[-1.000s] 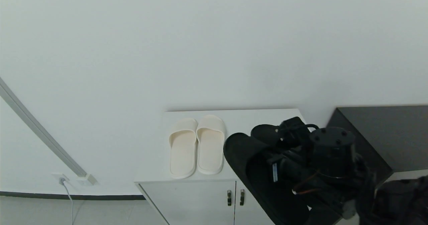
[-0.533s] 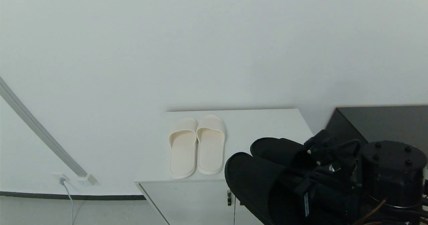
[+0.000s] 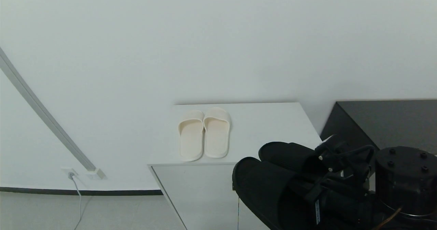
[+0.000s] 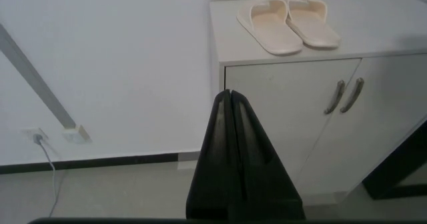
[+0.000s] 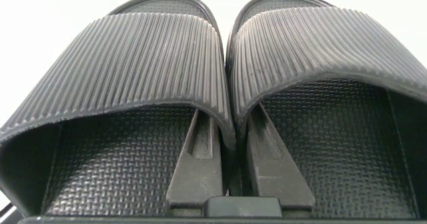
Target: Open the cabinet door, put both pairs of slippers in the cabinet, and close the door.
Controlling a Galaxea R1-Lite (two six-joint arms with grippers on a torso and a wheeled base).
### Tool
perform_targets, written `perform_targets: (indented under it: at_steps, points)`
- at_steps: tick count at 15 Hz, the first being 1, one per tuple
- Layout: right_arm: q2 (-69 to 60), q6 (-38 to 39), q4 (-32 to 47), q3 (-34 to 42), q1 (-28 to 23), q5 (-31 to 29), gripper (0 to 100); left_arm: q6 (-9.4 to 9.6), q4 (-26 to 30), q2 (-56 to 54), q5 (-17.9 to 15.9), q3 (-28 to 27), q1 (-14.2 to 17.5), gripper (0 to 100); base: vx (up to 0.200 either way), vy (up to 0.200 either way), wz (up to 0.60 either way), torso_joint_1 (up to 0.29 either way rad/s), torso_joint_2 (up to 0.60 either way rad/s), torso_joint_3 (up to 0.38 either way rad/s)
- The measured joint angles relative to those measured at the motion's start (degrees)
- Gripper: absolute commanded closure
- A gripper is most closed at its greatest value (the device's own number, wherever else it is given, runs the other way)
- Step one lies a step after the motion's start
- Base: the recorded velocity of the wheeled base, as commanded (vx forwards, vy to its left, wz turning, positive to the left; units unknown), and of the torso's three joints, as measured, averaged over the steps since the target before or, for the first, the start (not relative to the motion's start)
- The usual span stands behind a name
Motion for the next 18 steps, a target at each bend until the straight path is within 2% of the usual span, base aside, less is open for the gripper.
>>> perform_targets:
  at_steps: [9,13,17,18]
  points:
    - [-0.2,-1.3,0.0,1.7,-0.1,0.0,100,-0.07,0.0,0.0,0.0,0.0,0.0,100,0.000,0.000,0.00,0.000,0.00,0.000]
    - [0.2,-1.3,0.0,1.9,-0.1,0.0,100,-1.10,0.0,0.0,0.2,0.0,0.0,100,0.000,0.000,0.00,0.000,0.00,0.000]
    - [0.5,-1.3,-0.1,2.2,-0.1,0.0,100,-1.34,0.0,0.0,0.2,0.0,-0.1,100,0.000,0.000,0.00,0.000,0.00,0.000]
    - [0.5,-1.3,-0.2,2.3,0.0,0.1,100,-1.30,-0.1,0.0,0.1,0.0,-0.1,0,0.000,0.000,0.00,-0.100,0.25,0.134]
